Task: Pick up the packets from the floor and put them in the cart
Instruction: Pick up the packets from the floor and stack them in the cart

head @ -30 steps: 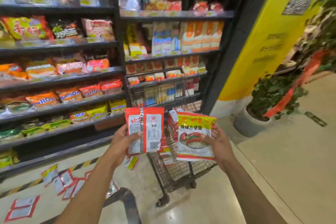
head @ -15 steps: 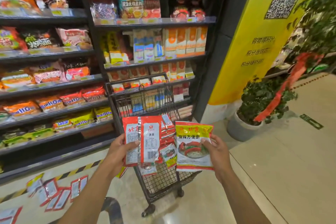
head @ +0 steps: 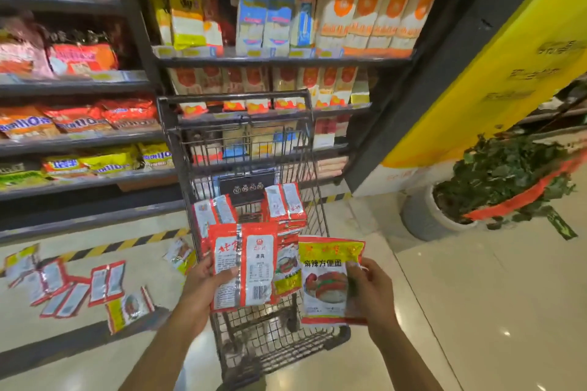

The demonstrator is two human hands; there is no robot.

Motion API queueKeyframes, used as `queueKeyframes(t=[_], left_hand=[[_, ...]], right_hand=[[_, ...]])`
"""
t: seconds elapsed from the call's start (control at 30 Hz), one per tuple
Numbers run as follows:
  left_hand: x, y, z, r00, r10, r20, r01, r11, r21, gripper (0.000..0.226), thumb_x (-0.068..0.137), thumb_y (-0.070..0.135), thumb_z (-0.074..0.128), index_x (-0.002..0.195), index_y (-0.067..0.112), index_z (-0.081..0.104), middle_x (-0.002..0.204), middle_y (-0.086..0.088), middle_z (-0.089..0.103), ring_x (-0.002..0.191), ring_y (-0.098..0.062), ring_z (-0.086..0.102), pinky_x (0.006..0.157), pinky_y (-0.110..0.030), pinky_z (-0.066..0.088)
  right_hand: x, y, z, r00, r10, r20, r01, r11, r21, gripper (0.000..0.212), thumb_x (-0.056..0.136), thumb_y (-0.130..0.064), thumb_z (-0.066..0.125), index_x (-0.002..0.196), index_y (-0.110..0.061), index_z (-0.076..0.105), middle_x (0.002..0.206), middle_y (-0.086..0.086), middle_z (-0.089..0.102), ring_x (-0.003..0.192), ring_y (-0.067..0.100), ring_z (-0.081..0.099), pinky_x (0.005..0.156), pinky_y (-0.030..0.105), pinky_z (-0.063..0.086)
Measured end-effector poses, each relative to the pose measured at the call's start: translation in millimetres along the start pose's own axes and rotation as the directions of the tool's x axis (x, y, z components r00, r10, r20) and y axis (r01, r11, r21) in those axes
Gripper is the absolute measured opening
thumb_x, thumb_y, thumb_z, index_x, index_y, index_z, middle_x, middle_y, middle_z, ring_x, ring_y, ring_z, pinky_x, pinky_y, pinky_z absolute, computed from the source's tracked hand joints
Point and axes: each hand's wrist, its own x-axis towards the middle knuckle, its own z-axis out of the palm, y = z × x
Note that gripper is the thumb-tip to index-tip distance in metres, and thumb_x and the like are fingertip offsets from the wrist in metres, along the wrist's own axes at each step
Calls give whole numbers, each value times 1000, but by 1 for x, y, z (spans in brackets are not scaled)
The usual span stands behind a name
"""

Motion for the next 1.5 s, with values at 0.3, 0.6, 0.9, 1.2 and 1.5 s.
queueKeyframes(t=[0.3,0.6,0.9,1.2,1.5], left_hand=[[104,-72,3,974,-161,-156,183,974,134,47,71,0,84,116,9,74,110,-10,80,103,-31,76,89,-44,61],[211,-177,7,847,-220,-485,336,927,167,20,74,30,82,92,25,75,92,-1,80,87,-31,77,81,-51,63],[296,-267,-26,815,-75,-575,411,773,482,41,91,47,62,127,28,62,113,10,72,101,-23,70,90,-42,57],[270,-262,-5,834,297,-465,244,557,794,66,98,37,60,154,11,36,150,-15,49,139,-29,38,117,-48,36],[154,-126,36,891,442,-103,49,131,990,73,96,57,48,160,22,39,166,-16,35,153,-36,31,129,-43,3]], right_hand=[[117,87,68,987,138,80,-111,955,-273,78,66,-90,67,83,-13,70,68,11,70,64,23,66,66,39,54],[237,215,153,979,194,58,-131,826,-548,46,84,-66,52,94,-23,68,86,7,74,86,34,72,79,43,58],[292,322,190,989,145,4,-105,735,-670,46,98,-63,45,104,-23,67,89,0,70,83,28,66,71,37,51],[270,286,184,979,-106,174,197,719,-666,35,104,-20,49,132,0,53,107,10,59,104,2,58,88,29,55],[203,145,135,795,-262,548,605,410,-682,64,96,-53,44,151,-20,46,156,12,48,143,36,46,114,51,46]])
